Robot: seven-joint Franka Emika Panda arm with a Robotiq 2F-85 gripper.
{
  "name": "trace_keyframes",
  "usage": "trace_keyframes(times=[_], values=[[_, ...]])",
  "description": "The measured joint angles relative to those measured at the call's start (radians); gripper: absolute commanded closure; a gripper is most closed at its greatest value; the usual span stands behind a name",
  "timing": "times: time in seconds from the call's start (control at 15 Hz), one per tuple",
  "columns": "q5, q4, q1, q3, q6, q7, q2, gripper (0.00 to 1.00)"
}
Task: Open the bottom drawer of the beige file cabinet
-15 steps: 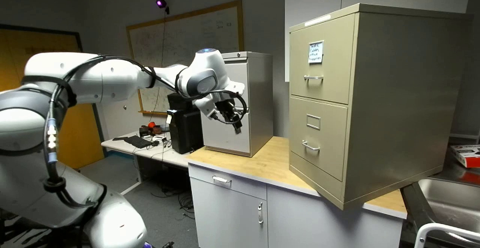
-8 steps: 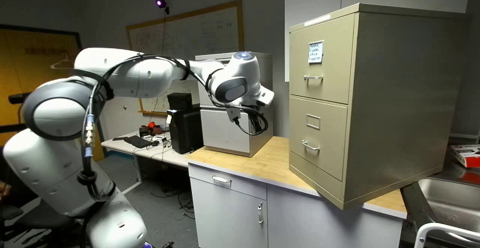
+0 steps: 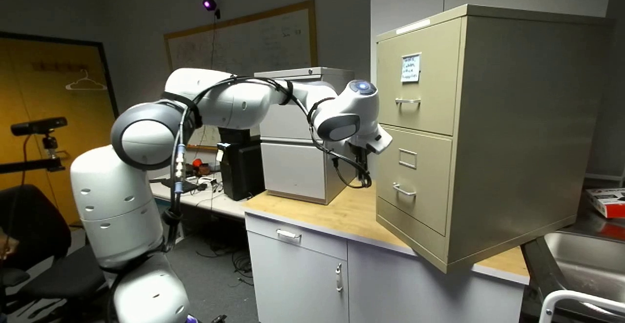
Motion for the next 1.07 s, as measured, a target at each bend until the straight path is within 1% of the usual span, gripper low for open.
trace_keyframes(times=[0.27, 0.53, 1.07], values=[[0.021, 0.096, -0.039, -0.004, -0.005, 0.085, 0.094, 0.00], [0.019, 0.174, -0.062, -0.005, -0.017, 0.159, 0.179, 0.00], [-0.025, 0.290, -0.093, -0.008, -0.020, 0.317, 0.340, 0.00]])
